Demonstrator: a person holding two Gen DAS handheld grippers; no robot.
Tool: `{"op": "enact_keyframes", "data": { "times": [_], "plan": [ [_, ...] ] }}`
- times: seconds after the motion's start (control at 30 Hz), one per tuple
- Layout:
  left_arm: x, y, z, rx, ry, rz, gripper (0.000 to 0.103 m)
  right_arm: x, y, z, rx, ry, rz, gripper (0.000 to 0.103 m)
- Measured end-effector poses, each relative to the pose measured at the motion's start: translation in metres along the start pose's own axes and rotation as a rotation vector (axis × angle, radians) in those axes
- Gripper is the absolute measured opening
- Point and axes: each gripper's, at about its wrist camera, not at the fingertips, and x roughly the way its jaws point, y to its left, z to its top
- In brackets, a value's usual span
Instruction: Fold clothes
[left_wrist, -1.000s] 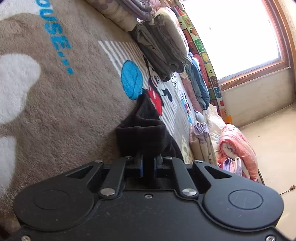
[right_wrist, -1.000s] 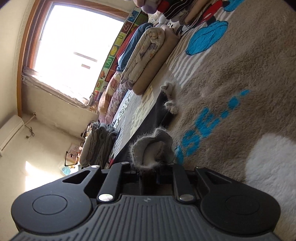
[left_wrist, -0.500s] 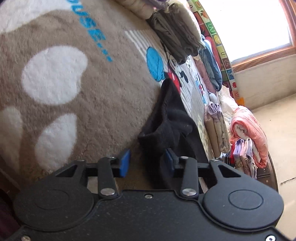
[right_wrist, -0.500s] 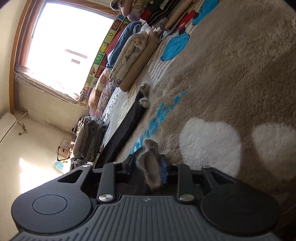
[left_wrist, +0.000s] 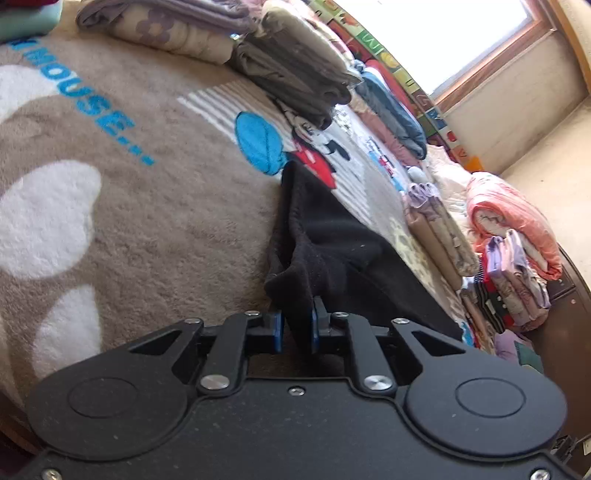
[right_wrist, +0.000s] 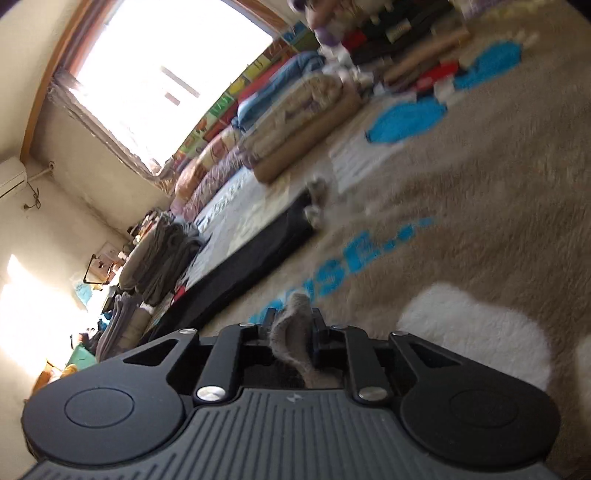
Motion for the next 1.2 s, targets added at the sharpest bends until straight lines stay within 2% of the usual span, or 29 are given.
{"op": "enact_keyframes", "data": {
  "times": [0.07,0.1,0.13,0.17,0.2,0.23,0.27,0.33,0.4,0.43,0.47,0.5,0.53,0.57,0.63,0.67,0.7,0.73,0.8,0.83,0.87,0.93,1.0,1.07,1.2],
  "plan": [
    [0.003,0.005,-0.001,0.014,0.038,0.037,0.013,-0.021,0.019,0.007,-0.138,-0.098,-0.029,0.017],
    [0.007,0.009,-0.001,0.004,0.074,0.049,0.015,-0.022,0.015,0.007,-0.139,-0.079,-0.071,0.018],
    [0.006,0.012,-0.001,-0.010,0.082,0.046,0.019,-0.019,0.005,0.008,-0.097,-0.037,-0.106,0.029],
    [0.002,0.013,0.001,-0.023,0.071,0.036,0.023,-0.017,-0.003,0.008,-0.059,-0.016,-0.117,0.046],
    [-0.002,0.015,0.002,-0.035,0.060,0.027,0.036,-0.016,-0.009,0.008,-0.024,-0.010,-0.111,0.052],
    [-0.005,0.016,0.004,-0.044,0.042,0.021,0.053,-0.014,-0.015,0.008,0.012,-0.004,-0.105,0.058],
    [-0.006,0.017,0.005,-0.055,0.024,0.017,0.057,-0.012,-0.018,0.008,0.035,0.010,-0.092,0.068],
    [0.000,0.017,0.006,-0.060,0.029,0.015,0.057,-0.003,-0.021,0.004,0.083,0.067,-0.049,0.082],
    [0.007,0.013,0.004,-0.033,0.030,0.029,0.056,0.008,-0.019,-0.001,0.074,0.102,-0.046,0.082],
    [0.010,0.010,0.003,-0.013,0.026,0.038,0.049,0.013,-0.017,-0.002,0.069,0.116,-0.036,0.074],
    [0.011,0.006,0.003,0.011,0.024,0.047,0.036,0.018,-0.017,-0.003,0.081,0.137,-0.011,0.062],
    [0.012,0.003,0.002,0.026,0.027,0.049,0.020,0.025,-0.018,-0.004,0.100,0.166,0.016,0.034],
    [0.012,0.002,0.001,0.034,0.030,0.046,0.019,0.027,-0.015,-0.006,0.090,0.174,0.021,0.021],
    [0.012,0.002,0.000,0.041,0.031,0.045,0.019,0.018,-0.002,-0.006,0.010,0.126,0.026,0.020],
    [0.011,0.004,0.000,0.048,0.036,0.044,0.019,-0.012,0.033,0.000,-0.214,-0.028,0.056,0.019],
    [0.010,0.004,-0.001,0.053,0.040,0.045,0.019,-0.024,0.051,0.000,-0.358,-0.082,0.043,0.019],
    [0.010,0.004,-0.001,0.060,0.044,0.044,0.019,-0.028,0.065,-0.004,-0.506,-0.083,-0.012,0.019],
    [0.010,0.005,0.000,0.057,0.048,0.041,0.019,-0.022,0.064,-0.007,-0.544,-0.032,-0.059,0.020],
    [0.008,0.009,0.001,0.035,0.056,0.034,0.019,-0.008,0.048,-0.011,-0.487,0.096,-0.117,0.031],
    [0.006,0.010,0.002,0.024,0.056,0.035,0.019,-0.006,0.044,-0.011,-0.475,0.119,-0.134,0.043],
    [0.004,0.011,0.002,0.017,0.053,0.035,0.019,-0.009,0.043,-0.010,-0.460,0.108,-0.130,0.054],
    [0.002,0.010,0.004,0.010,0.039,0.045,0.021,-0.018,0.036,-0.004,-0.392,0.074,-0.107,0.064],
    [-0.004,0.002,0.004,0.047,-0.005,0.084,0.022,-0.023,0.022,0.004,-0.286,0.059,-0.106,0.066],
    [-0.012,-0.016,0.003,0.136,-0.072,0.132,0.024,-0.021,0.010,0.006,-0.211,0.076,-0.106,0.066],
    [-0.020,-0.046,-0.001,0.301,-0.182,0.226,0.024,-0.004,0.006,-0.001,-0.206,0.183,-0.100,0.064]
  ]
}}
